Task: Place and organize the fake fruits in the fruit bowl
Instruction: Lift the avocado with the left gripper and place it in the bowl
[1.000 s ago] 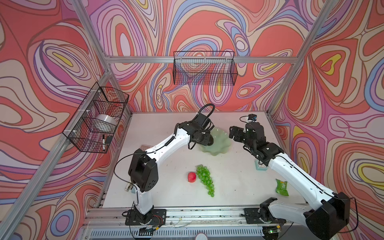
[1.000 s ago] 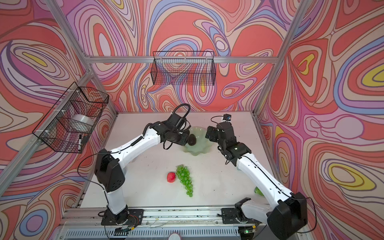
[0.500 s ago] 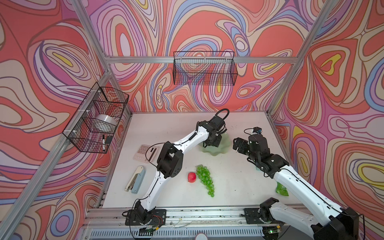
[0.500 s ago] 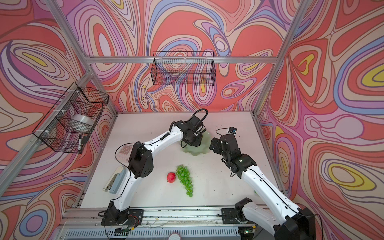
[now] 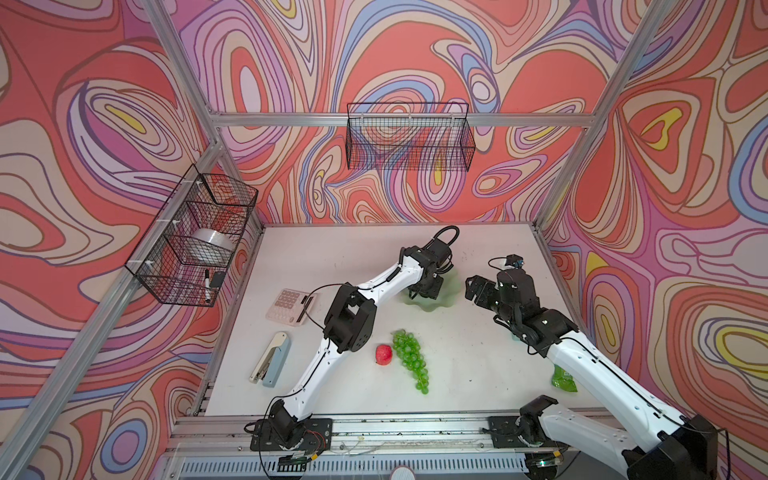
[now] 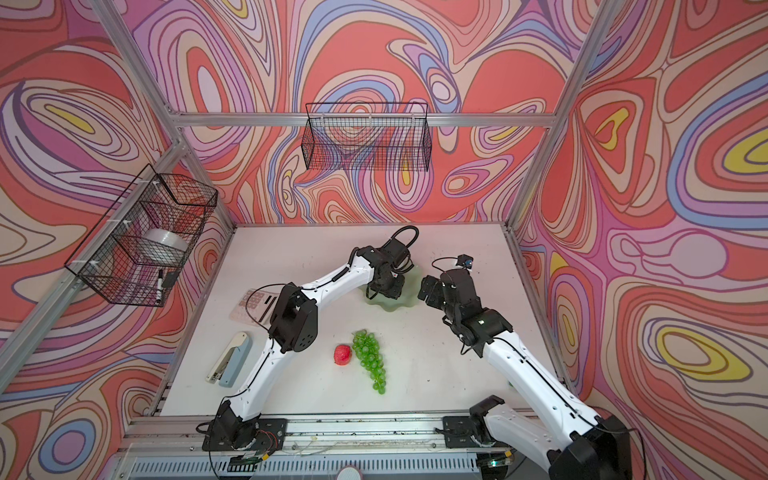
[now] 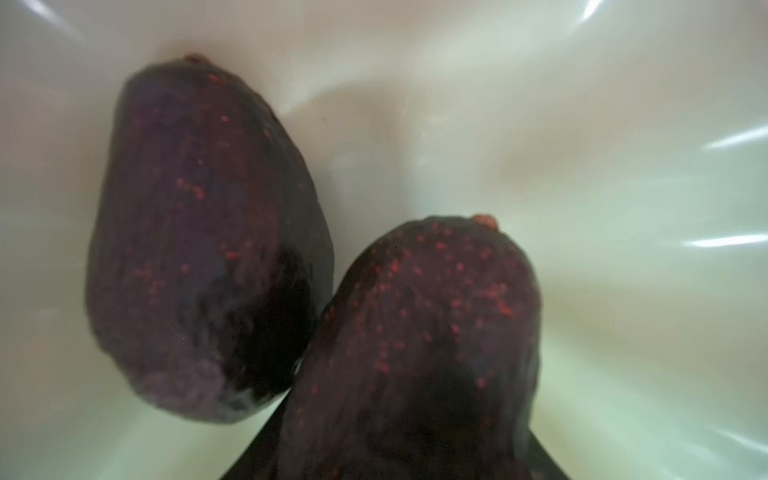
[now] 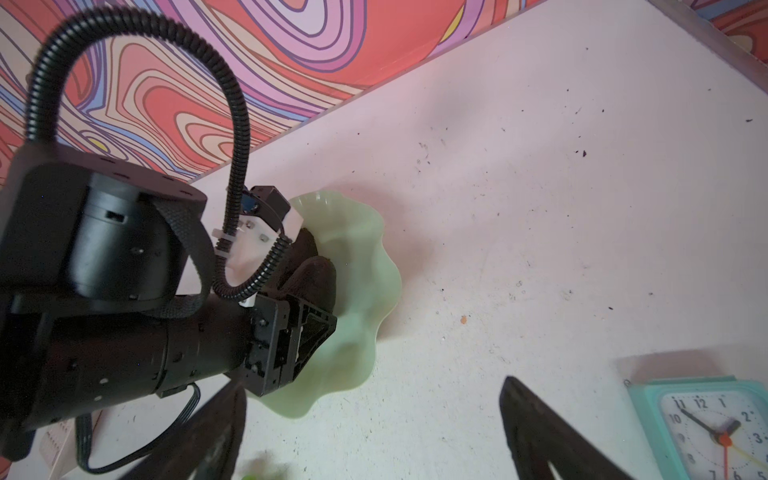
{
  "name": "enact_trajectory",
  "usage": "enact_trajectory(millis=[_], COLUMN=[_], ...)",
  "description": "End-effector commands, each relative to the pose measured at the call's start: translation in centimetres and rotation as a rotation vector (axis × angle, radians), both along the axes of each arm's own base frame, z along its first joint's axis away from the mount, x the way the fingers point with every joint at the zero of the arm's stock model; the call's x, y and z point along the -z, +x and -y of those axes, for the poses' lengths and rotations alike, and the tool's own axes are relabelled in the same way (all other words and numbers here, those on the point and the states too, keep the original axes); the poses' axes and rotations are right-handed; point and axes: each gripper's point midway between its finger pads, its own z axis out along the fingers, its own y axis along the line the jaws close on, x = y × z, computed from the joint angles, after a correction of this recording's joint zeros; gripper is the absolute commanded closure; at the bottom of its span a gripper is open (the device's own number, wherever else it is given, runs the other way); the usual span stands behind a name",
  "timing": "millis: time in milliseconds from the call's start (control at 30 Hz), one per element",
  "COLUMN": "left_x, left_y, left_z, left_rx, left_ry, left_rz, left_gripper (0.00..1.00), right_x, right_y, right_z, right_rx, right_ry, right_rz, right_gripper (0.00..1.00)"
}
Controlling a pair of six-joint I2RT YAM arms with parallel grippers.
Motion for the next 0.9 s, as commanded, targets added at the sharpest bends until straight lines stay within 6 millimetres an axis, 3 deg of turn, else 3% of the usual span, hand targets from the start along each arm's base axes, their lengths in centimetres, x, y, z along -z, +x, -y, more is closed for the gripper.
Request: enact_trajectory(millis=[0,233,433,667,767,867], left_x=[0.2,-0.1,-2.4,-4.9,-6.6,-9.9], left_y=[0.1,0.0,0.1,0.0,-0.1,-0.2], left_z=[-0.3,-0.4,-0.1,-0.2,-0.1,-0.3], left_rx=[-0.023,-0.034,-0.035,-0.044,-0.050,-0.057], left_ry=[0.026,0.025,-0.019,-0.053,-0.088,-0.147], left_rz=[-0.003,-0.004,0.022,0.051,0.071,0.130], left_gripper=[0.50,0.45,0.33,0.31,0.32,0.33], right_x=[0.5,0.5,0.6,0.3,0.2,0.2], right_y=[0.0,0.2,0.3,0.5,0.6,0.9], right_z=[0.0,-0.1,-0.2,-0.2,-0.2,-0.7], right_rx=[0.003,0.001,-0.001,-0.007,-0.019,-0.054], right_ry=[0.008,0.009,0.006,-0.009,-0.027,-0.052], right_rz=[-0.005,-0.005,-0.008,-0.003,-0.004,-0.017], right_gripper=[0.02,0.02,0.02,0.02,0.03,0.04])
